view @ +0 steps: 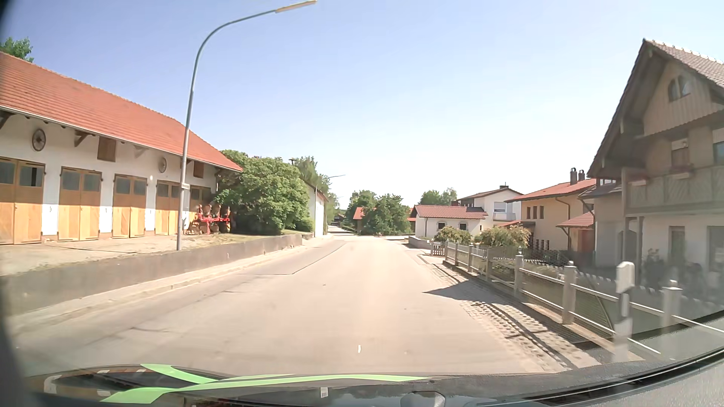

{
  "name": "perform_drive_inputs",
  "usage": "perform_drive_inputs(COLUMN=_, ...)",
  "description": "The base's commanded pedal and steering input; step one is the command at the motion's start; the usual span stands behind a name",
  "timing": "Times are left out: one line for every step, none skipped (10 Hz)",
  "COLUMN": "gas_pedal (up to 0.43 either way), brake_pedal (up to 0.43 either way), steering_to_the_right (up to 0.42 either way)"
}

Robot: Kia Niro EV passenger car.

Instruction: Follow the waypoints while adhering to traffic rules and regulations

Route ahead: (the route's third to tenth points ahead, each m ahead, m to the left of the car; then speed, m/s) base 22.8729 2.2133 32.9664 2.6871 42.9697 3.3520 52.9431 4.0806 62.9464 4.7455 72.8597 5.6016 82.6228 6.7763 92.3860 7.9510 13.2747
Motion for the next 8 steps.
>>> perform_drive_inputs(gas_pedal=0.177, brake_pedal=0.0, steering_to_the_right=-0.002)
perform_drive_inputs(gas_pedal=0.177, brake_pedal=0.0, steering_to_the_right=-0.002)
perform_drive_inputs(gas_pedal=0.177, brake_pedal=0.0, steering_to_the_right=-0.002)
perform_drive_inputs(gas_pedal=0.177, brake_pedal=0.0, steering_to_the_right=-0.002)
perform_drive_inputs(gas_pedal=0.177, brake_pedal=0.0, steering_to_the_right=-0.001)
perform_drive_inputs(gas_pedal=0.177, brake_pedal=0.0, steering_to_the_right=-0.001)
perform_drive_inputs(gas_pedal=0.177, brake_pedal=0.0, steering_to_the_right=-0.001)
perform_drive_inputs(gas_pedal=0.177, brake_pedal=0.0, steering_to_the_right=-0.004)
